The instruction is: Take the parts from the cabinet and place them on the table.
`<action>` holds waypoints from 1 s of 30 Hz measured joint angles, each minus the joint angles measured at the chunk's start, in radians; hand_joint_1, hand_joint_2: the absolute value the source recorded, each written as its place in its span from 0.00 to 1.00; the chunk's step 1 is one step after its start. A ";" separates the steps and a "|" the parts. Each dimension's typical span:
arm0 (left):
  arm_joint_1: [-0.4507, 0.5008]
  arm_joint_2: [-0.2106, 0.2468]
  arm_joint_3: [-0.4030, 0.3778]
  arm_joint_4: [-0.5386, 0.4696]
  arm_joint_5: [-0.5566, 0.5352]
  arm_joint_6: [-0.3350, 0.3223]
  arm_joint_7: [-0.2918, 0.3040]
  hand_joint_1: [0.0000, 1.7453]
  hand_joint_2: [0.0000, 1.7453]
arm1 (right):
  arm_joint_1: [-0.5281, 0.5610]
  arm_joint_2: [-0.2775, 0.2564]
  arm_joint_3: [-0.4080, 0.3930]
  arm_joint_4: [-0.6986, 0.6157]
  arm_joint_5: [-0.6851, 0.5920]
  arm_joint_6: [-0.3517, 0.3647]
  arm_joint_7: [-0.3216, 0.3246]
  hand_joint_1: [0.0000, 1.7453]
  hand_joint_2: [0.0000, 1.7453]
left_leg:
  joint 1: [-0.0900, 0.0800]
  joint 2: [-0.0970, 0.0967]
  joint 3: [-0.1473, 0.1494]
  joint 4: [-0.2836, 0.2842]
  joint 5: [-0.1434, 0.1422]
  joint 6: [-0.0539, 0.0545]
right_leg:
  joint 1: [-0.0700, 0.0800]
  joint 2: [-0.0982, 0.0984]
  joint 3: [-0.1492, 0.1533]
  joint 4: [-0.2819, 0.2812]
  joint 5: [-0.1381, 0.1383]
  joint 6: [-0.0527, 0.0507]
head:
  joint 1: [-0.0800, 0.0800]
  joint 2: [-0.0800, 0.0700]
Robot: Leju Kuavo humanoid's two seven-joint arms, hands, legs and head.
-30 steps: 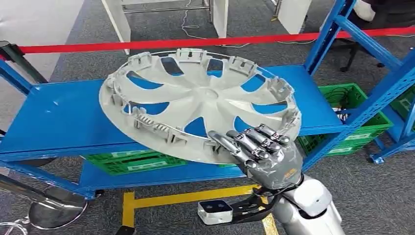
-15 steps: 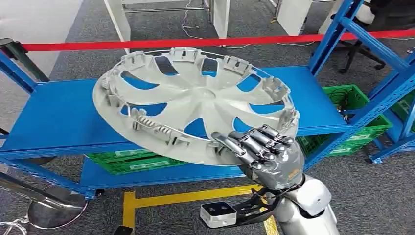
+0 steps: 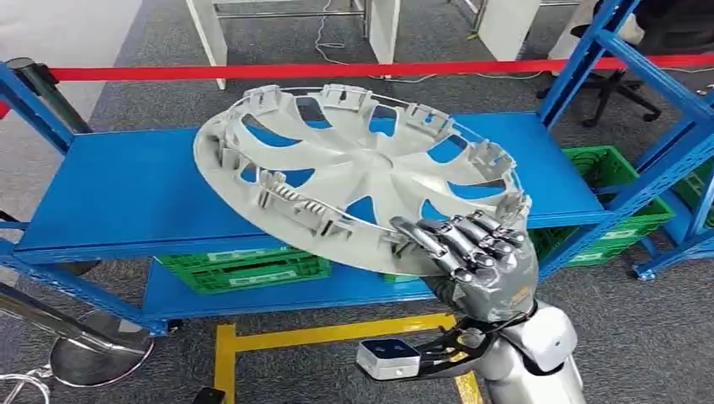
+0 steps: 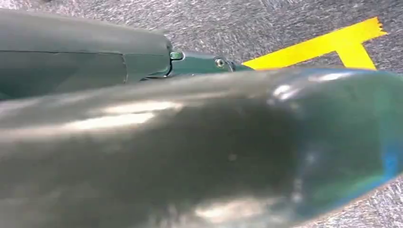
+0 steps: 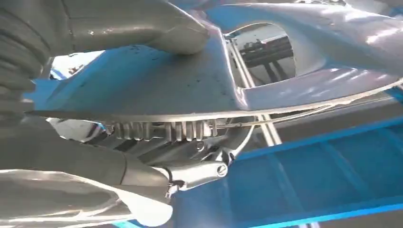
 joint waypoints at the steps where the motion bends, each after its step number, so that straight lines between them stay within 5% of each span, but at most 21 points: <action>1: 0.000 -0.003 0.004 0.000 0.000 -0.004 0.000 0.00 0.00 | -0.001 0.000 -0.003 -0.005 -0.003 0.000 0.000 1.00 1.00 | 0.001 0.000 -0.003 0.002 0.000 -0.001 | 0.003 0.004 0.032 -0.062 -0.007 -0.014 | -0.001 0.000; 2: 0.000 -0.005 0.006 0.000 0.000 -0.005 0.000 0.00 0.00 | -0.002 0.001 -0.006 -0.009 -0.003 0.000 0.000 1.00 1.00 | -0.002 0.000 -0.010 0.005 0.004 -0.008 | 0.005 0.002 0.051 -0.078 -0.003 -0.013 | -0.003 0.000; 5: 0.002 -0.008 0.011 0.000 -0.001 -0.006 0.000 0.00 0.00 | -0.002 0.003 -0.012 -0.018 -0.004 0.000 0.000 1.00 1.00 | 0.005 0.000 -0.017 0.001 0.020 -0.029 | 0.011 0.002 0.045 -0.089 0.004 -0.017 | -0.002 0.000; 6: 0.003 -0.006 0.012 0.000 -0.001 -0.006 0.000 0.00 0.00 | -0.002 0.005 -0.013 -0.019 -0.004 0.000 0.000 1.00 1.00 | -0.002 -0.003 -0.020 0.005 0.018 -0.034 | -0.001 -0.002 0.046 -0.111 0.011 -0.023 | -0.002 0.000; 8: 0.003 -0.005 0.016 0.000 -0.004 -0.005 0.000 0.00 0.00 | -0.003 0.008 -0.018 -0.022 -0.006 0.000 0.000 1.00 1.00 | 0.007 0.007 -0.040 0.060 -0.057 -0.055 | -0.006 -0.012 0.037 -0.115 0.027 -0.035 | -0.009 0.000; 10: 0.004 -0.005 0.027 0.000 -0.008 -0.005 -0.002 0.00 0.00 | -0.003 0.009 -0.025 -0.031 -0.011 0.000 0.000 1.00 1.00 | 0.021 0.011 -0.091 0.219 -0.158 -0.071 | -0.006 -0.019 0.016 -0.113 0.039 -0.033 | -0.010 0.000; 11: 0.005 -0.005 0.033 0.000 -0.005 -0.005 -0.006 0.00 0.00 | -0.003 0.009 -0.029 -0.037 -0.013 0.000 0.000 1.00 1.00 | 0.028 0.013 -0.107 0.283 -0.182 -0.078 | -0.008 -0.023 0.006 -0.111 0.046 -0.031 | -0.010 0.000; 13: 0.008 -0.006 0.049 0.000 0.002 0.002 -0.020 0.00 0.00 | -0.003 0.009 -0.035 -0.047 -0.013 0.000 0.000 1.00 1.00 | 0.039 0.014 -0.084 0.286 -0.143 -0.090 | -0.015 -0.027 -0.015 -0.105 0.056 -0.022 | -0.010 0.000; 15: 0.010 -0.009 0.069 0.000 0.000 0.023 -0.033 0.00 0.00 | -0.003 0.009 -0.045 -0.060 -0.012 0.000 0.000 1.00 1.00 | 0.050 0.016 0.004 0.149 -0.065 -0.106 | -0.026 -0.029 -0.035 -0.091 0.064 -0.011 | -0.010 0.000; 16: 0.010 -0.014 0.079 -0.001 0.000 0.028 -0.037 0.00 0.00 | -0.003 0.009 -0.049 -0.068 -0.012 0.000 0.000 1.00 1.00 | 0.059 0.018 0.061 0.054 -0.049 -0.115 | -0.025 -0.030 -0.044 -0.082 0.067 -0.005 | -0.011 0.000; 17: 0.010 -0.018 0.084 -0.002 0.000 0.029 -0.037 0.00 0.00 | -0.003 0.010 -0.052 -0.075 -0.013 0.000 0.000 1.00 1.00 | 0.049 0.015 0.086 0.007 -0.069 -0.115 | -0.024 -0.029 -0.056 -0.072 0.070 0.004 | -0.017 0.000; 21: 0.019 -0.022 0.117 -0.003 0.003 0.033 -0.038 0.00 0.00 | -0.002 0.014 -0.059 -0.087 -0.012 0.000 0.000 1.00 1.00 | 0.044 0.013 0.058 0.003 -0.068 -0.073 | -0.027 -0.027 -0.072 -0.077 0.104 0.038 | -0.015 0.000; 22: 0.023 -0.023 0.125 -0.007 0.006 0.026 -0.037 0.00 0.00 | -0.001 0.014 -0.065 -0.087 -0.013 0.000 0.000 1.00 1.00 | 0.047 0.017 0.053 0.001 -0.057 -0.057 | -0.031 -0.025 -0.080 -0.067 0.079 0.040 | -0.013 0.000; 24: 0.027 -0.026 0.139 -0.014 0.017 0.007 -0.033 0.00 0.00 | -0.001 0.014 -0.071 -0.087 -0.014 0.000 0.000 1.00 1.00 | 0.038 0.018 0.028 0.002 -0.036 -0.033 | -0.026 -0.020 -0.118 0.040 -0.039 0.035 | -0.010 0.000; 26: 0.032 -0.029 0.154 -0.017 0.021 -0.006 -0.033 0.00 0.00 | 0.001 0.014 -0.074 -0.087 -0.013 0.000 0.000 1.00 1.00 | 0.028 0.018 0.000 0.004 -0.016 -0.024 | -0.018 -0.015 -0.156 0.197 -0.120 0.032 | -0.008 0.000; 27: 0.035 -0.030 0.158 -0.018 0.021 -0.007 -0.033 0.00 0.00 | 0.004 0.014 -0.075 -0.087 -0.013 0.000 0.000 1.00 1.00 | 0.022 0.018 -0.011 0.004 -0.007 -0.021 | -0.014 -0.014 -0.158 0.239 -0.122 0.027 | -0.009 0.000; 28: 0.038 -0.030 0.162 -0.019 0.021 -0.007 -0.033 0.00 0.00 | 0.006 0.014 -0.077 -0.087 -0.012 0.000 0.000 1.00 1.00 | 0.015 0.019 -0.024 0.004 0.004 -0.018 | -0.008 -0.013 -0.139 0.237 -0.096 0.018 | -0.008 0.000; 30: 0.044 -0.030 0.175 -0.019 0.021 -0.006 -0.033 0.00 0.00 | 0.010 0.014 -0.077 -0.087 -0.003 0.000 0.000 1.00 1.00 | 0.003 0.018 -0.043 0.004 0.021 -0.015 | 0.005 -0.010 -0.046 0.121 -0.025 -0.009 | -0.009 0.000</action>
